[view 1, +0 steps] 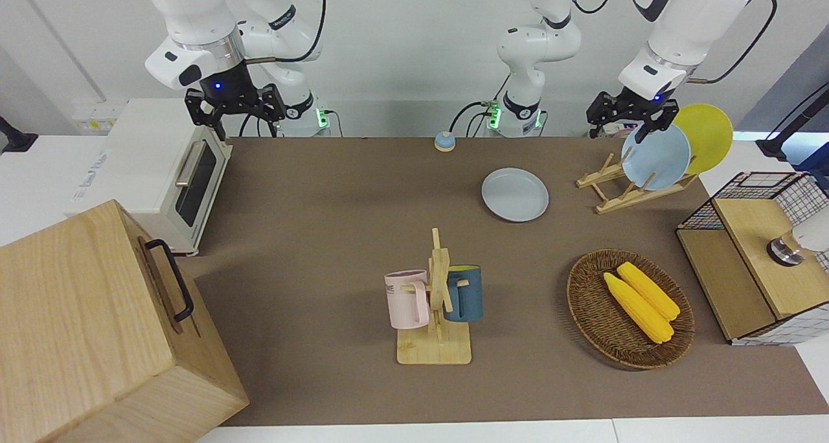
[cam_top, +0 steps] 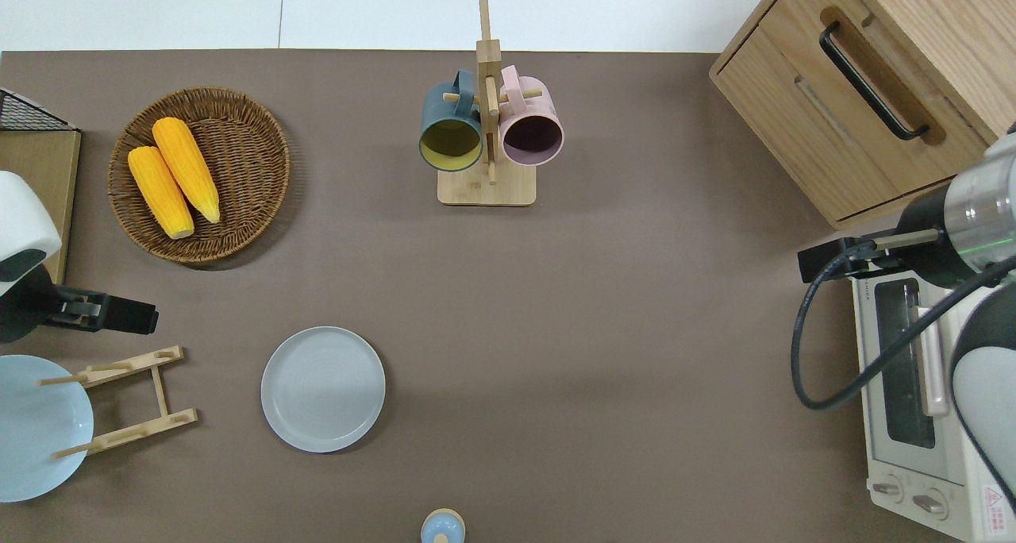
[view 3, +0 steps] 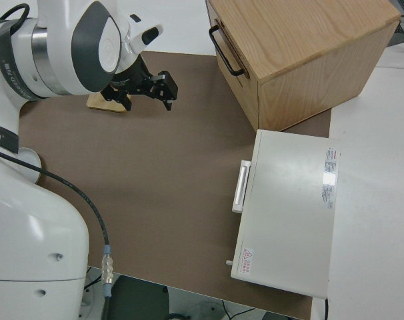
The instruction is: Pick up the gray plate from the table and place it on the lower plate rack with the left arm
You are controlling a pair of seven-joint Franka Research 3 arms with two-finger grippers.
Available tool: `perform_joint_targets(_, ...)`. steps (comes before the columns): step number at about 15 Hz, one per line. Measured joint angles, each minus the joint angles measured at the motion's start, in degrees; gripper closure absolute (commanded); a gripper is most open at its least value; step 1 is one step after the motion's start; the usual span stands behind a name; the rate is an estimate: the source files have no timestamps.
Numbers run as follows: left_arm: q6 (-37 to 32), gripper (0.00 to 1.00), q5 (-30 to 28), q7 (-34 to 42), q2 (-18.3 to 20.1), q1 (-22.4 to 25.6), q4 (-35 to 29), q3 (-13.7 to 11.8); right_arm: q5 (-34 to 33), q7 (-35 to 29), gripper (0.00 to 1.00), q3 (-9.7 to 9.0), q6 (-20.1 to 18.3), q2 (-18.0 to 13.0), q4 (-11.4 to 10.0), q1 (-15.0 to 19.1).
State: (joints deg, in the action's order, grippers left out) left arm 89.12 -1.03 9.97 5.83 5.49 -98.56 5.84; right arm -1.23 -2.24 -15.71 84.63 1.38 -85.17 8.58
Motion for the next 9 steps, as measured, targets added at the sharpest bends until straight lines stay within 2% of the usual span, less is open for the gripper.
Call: perform_joint_targets(9, 0.0, 0.01, -0.3, -1.2, 0.0, 0.1, -0.8, -0.5, 0.0, 0.0, 0.017, 0.00, 0.0, 0.0, 0.0, 0.0)
